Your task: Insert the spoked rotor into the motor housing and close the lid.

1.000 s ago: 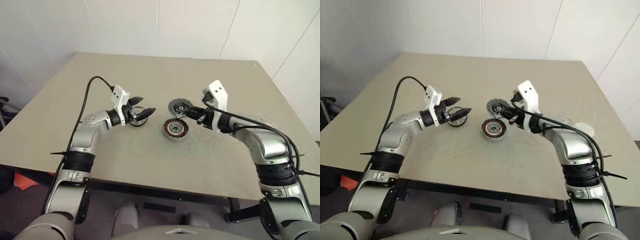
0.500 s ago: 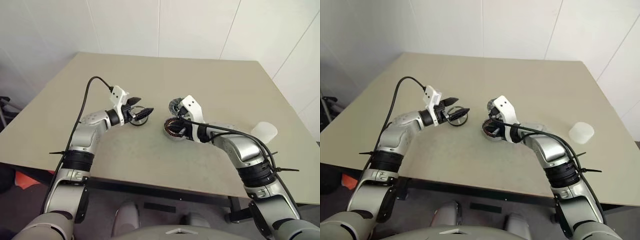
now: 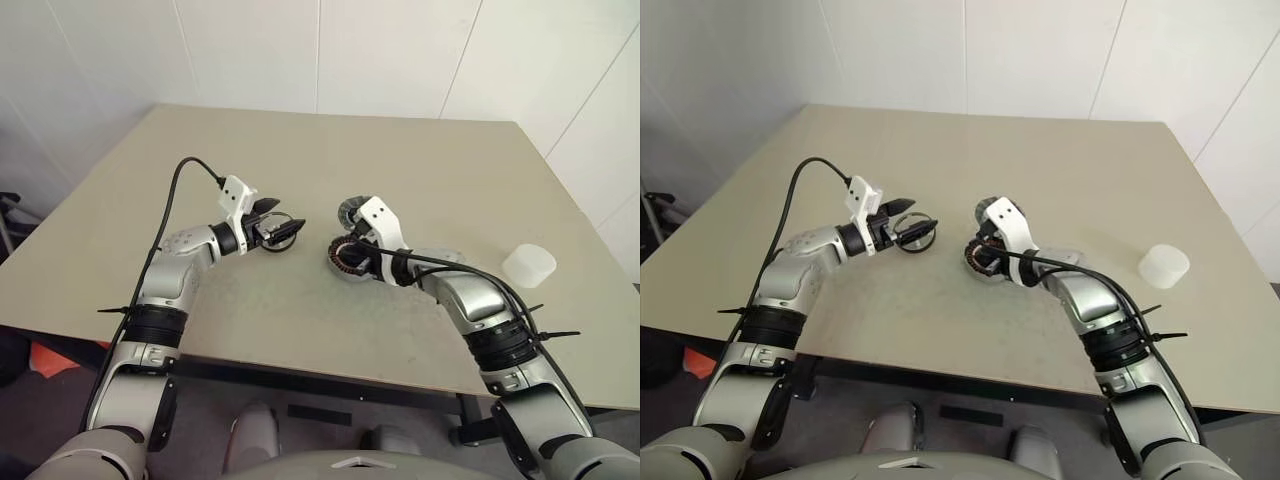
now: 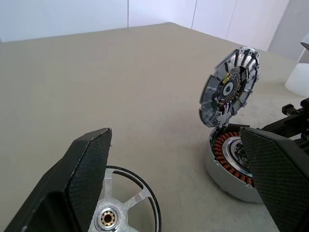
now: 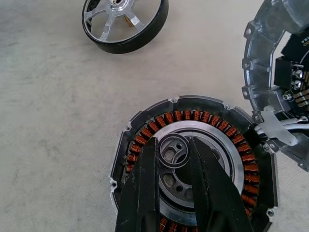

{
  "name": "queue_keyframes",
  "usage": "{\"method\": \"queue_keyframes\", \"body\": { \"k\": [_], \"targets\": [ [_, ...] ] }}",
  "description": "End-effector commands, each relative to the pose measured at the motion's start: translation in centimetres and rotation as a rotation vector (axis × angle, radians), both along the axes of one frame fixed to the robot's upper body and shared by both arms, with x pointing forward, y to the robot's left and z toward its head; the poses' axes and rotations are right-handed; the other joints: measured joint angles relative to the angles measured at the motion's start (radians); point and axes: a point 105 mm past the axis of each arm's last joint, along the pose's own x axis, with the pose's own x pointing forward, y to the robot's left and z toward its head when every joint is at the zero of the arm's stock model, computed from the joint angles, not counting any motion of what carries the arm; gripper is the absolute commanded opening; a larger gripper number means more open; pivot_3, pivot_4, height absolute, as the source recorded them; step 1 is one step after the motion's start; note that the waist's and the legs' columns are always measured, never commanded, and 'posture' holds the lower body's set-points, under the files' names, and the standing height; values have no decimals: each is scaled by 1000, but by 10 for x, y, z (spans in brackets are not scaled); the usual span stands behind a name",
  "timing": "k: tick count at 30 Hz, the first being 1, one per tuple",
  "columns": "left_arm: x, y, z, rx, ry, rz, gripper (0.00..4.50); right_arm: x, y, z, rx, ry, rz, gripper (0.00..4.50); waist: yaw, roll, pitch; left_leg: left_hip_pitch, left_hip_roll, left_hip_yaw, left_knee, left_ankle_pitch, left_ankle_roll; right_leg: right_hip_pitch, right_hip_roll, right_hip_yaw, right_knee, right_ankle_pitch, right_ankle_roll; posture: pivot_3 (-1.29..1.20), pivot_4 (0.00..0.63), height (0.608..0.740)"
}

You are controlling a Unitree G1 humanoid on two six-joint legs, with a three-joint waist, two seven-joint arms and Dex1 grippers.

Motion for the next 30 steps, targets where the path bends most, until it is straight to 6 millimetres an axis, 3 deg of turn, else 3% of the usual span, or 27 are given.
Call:
{"method": "queue_keyframes", "body": {
  "k": [1, 13, 29, 30],
  "targets": [
    [1, -1, 15, -6, -66, -3, 4500, 1, -1, 20, 14, -68, 0, 566, 0, 0, 0, 0, 0, 0, 0, 0, 0, 0, 0, 0, 0, 0, 0, 0, 0, 740],
    [1, -4, 14, -6, -65, -12, 4500, 3, -14, 0, -20, -22, -48, 566, 0, 0, 0, 0, 0, 0, 0, 0, 0, 0, 0, 0, 0, 0, 0, 0, 0, 740],
    [1, -5, 12, -3, -63, -11, 4500, 7, -20, -7, -24, -1, -70, 566, 0, 0, 0, 3, 0, 0, 1, -1, 2, 4, 0, 0, 1, 0, 0, 0, 0, 740],
    [0, -5, 12, -4, -63, -12, 4500, 7, -21, -8, -31, -7, -73, 916, 0, 0, 0, 4, 0, 0, 1, -1, 2, 5, 0, 0, 1, 0, 0, 0, 0, 740]
  ]
}}
